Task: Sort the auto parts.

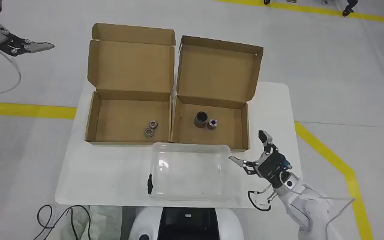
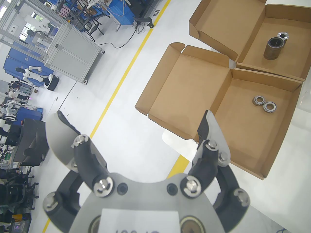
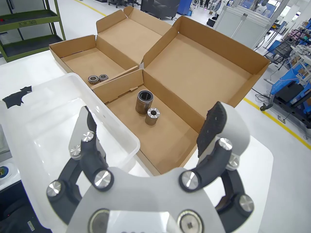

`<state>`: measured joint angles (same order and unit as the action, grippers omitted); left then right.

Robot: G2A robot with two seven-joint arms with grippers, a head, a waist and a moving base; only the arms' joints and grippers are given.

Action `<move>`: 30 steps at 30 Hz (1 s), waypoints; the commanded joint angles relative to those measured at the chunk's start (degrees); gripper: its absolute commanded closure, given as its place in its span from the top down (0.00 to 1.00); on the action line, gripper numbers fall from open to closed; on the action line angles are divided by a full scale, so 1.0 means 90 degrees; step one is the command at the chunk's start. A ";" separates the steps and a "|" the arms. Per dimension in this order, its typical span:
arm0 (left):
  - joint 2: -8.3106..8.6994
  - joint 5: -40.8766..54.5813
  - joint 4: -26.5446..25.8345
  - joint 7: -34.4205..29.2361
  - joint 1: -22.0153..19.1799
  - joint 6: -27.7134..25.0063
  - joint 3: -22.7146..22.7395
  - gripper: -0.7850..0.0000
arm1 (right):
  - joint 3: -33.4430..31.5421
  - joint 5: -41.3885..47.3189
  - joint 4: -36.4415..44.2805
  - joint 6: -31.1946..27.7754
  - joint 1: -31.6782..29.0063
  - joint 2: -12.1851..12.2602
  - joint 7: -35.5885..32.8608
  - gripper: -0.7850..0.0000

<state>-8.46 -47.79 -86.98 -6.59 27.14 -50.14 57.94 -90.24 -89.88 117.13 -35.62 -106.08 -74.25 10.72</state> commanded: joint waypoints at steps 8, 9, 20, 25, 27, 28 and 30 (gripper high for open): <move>0.0000 0.0000 0.0000 0.0000 0.0000 0.0000 0.0000 1.00 | -0.0496 -0.0092 0.0630 0.0485 -0.0883 0.0064 0.0477 1.00; 0.0000 0.0000 0.0000 0.0000 0.0000 0.0000 0.0000 1.00 | -0.0573 -0.0074 0.0717 0.0521 -0.0992 0.0070 0.0497 1.00; 0.0000 0.0000 0.0000 0.0000 0.0000 0.0000 0.0000 1.00 | -0.1107 0.0183 0.1484 0.1324 -0.2448 0.0059 0.0935 1.00; 0.0000 0.0000 0.0000 0.0000 0.0000 0.0000 0.0000 1.00 | -0.1162 0.0120 0.1935 0.1605 -0.2978 0.0046 0.0840 1.00; 0.0000 0.0000 0.0000 0.0000 0.0000 0.0000 0.0000 1.00 | -0.1157 0.0091 0.1946 0.1637 -0.3049 0.0048 0.0873 1.00; 0.0000 0.0000 0.0000 0.0000 0.0000 0.0000 0.0000 1.00 | -0.1150 0.0077 0.1946 0.1651 -0.3065 0.0049 0.0895 1.00; 0.0000 0.0000 0.0000 0.0000 0.0000 0.0000 0.0000 1.00 | -0.1151 0.0080 0.1951 0.1647 -0.3068 0.0048 0.0889 1.00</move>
<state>-8.46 -47.79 -86.98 -6.59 27.14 -50.14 57.94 -100.54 -89.20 134.66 -20.80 -133.72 -73.81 18.86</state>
